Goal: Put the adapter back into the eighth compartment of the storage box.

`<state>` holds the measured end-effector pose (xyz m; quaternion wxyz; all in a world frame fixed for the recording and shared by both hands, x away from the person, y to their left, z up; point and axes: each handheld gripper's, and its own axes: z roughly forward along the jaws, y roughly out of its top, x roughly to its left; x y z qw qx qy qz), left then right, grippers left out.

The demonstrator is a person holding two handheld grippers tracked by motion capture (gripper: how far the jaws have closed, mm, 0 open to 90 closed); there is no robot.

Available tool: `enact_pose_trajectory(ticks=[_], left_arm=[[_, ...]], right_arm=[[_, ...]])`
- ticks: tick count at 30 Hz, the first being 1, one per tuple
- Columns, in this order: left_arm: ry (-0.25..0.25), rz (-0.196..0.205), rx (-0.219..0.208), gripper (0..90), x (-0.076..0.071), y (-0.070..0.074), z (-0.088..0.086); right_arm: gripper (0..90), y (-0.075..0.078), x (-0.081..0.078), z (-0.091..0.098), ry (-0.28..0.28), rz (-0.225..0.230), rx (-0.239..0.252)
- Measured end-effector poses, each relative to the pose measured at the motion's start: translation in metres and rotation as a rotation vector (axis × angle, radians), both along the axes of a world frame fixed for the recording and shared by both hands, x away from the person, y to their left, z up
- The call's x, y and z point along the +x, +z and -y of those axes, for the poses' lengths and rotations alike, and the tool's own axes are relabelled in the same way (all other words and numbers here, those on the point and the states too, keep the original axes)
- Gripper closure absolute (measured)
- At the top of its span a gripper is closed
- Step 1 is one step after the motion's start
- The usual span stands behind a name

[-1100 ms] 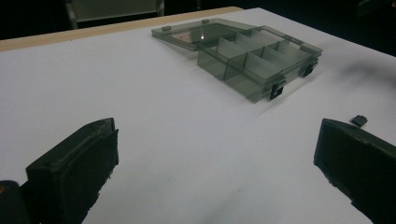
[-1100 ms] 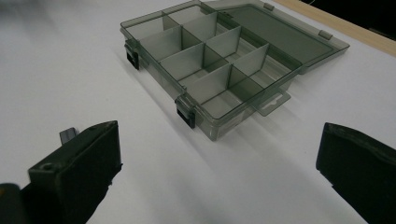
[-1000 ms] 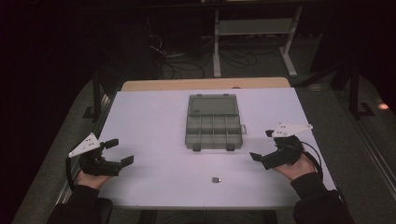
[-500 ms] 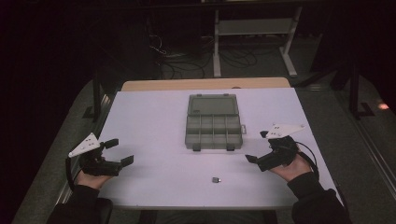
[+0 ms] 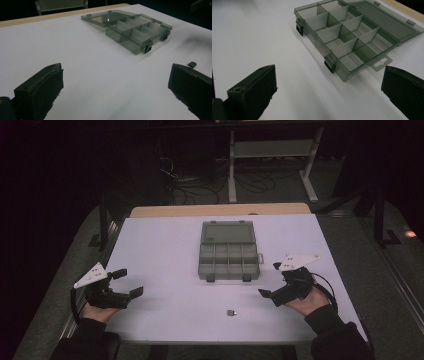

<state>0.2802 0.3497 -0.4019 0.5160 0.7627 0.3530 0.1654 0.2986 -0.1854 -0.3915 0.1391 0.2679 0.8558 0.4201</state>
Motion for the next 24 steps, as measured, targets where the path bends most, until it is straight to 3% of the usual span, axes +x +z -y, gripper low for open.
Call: enact_pose_trajectory(ticks=[24], left_arm=[[-0.006, -0.008, 0.000, 0.0, 0.000, -0.001, 0.001]], right_arm=[[0.0, -0.005, -0.002, -0.021, 0.074, -0.030, -0.044]])
